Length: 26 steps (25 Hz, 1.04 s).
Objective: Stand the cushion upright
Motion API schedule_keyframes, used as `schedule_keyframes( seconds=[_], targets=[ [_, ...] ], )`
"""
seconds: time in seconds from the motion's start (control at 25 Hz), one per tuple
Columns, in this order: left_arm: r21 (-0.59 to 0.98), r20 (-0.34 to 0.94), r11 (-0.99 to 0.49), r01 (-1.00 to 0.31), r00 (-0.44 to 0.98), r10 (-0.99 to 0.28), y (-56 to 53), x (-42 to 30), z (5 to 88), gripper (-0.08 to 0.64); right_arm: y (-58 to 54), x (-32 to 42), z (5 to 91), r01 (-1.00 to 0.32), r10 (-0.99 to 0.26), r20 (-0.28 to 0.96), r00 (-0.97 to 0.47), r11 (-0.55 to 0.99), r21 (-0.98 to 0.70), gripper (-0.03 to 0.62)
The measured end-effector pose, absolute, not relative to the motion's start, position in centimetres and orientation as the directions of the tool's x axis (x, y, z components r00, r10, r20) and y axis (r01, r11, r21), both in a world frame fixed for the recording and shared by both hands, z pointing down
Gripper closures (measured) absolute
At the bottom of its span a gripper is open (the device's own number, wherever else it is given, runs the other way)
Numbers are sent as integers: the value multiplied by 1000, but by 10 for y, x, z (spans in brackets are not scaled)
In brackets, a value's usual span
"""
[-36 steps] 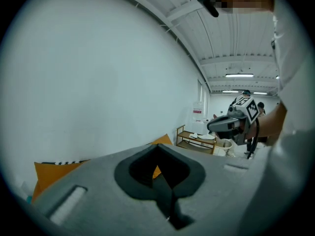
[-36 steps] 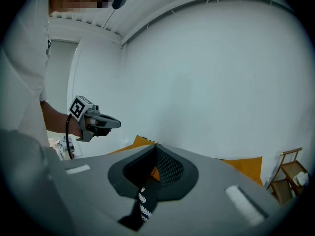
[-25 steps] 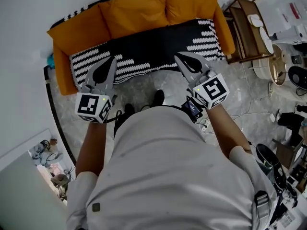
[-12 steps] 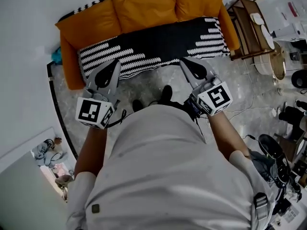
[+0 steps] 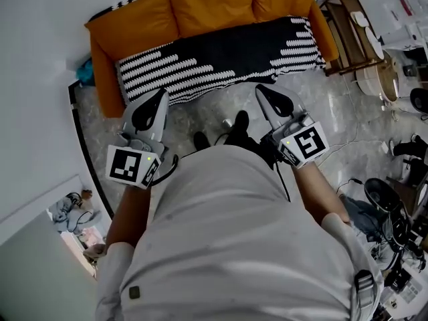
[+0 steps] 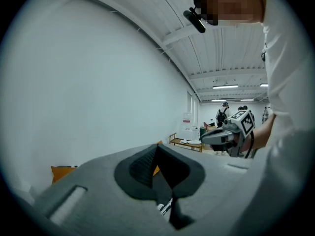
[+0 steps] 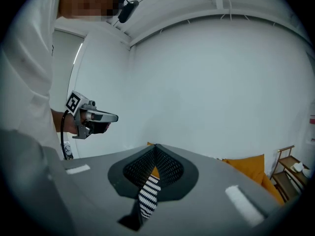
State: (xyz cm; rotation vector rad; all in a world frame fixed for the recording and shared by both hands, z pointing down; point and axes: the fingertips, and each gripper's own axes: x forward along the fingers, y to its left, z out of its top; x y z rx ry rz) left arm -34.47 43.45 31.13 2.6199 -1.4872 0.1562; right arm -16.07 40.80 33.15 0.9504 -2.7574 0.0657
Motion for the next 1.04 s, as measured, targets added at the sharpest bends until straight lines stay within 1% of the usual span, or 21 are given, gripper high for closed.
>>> schedule_keyframes(
  seconds=[0.4,1.04],
  targets=[
    [66,129,-509,-858,514,-848,458,-372,310,557,439,-184,330,-631,-620,210,-756,775,19,582],
    [72,117,-522,-850,527,-842,450,-364,299,557,431,-180,313,-638,-630,195,-751,770,30,581]
  ],
)
